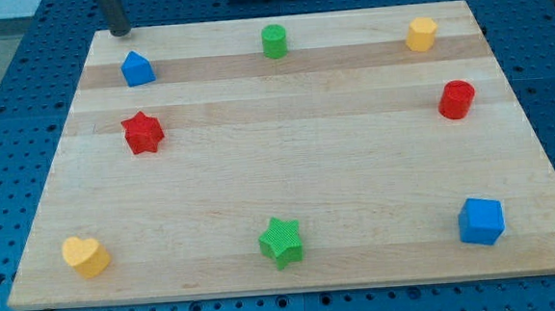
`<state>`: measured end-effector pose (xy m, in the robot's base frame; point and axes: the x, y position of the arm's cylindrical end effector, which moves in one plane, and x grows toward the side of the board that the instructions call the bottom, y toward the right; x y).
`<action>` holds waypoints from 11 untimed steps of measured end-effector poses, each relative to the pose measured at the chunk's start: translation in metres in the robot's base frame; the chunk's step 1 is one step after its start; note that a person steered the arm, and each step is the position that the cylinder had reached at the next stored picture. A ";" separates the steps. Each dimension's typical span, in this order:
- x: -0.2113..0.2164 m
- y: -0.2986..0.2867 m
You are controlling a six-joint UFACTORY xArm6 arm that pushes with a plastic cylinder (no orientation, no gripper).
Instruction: Slightly push the blue triangle towards bottom
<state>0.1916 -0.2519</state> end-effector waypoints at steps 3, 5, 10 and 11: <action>0.082 0.058; 0.213 0.105; 0.028 -0.006; 0.028 -0.006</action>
<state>0.2198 -0.2580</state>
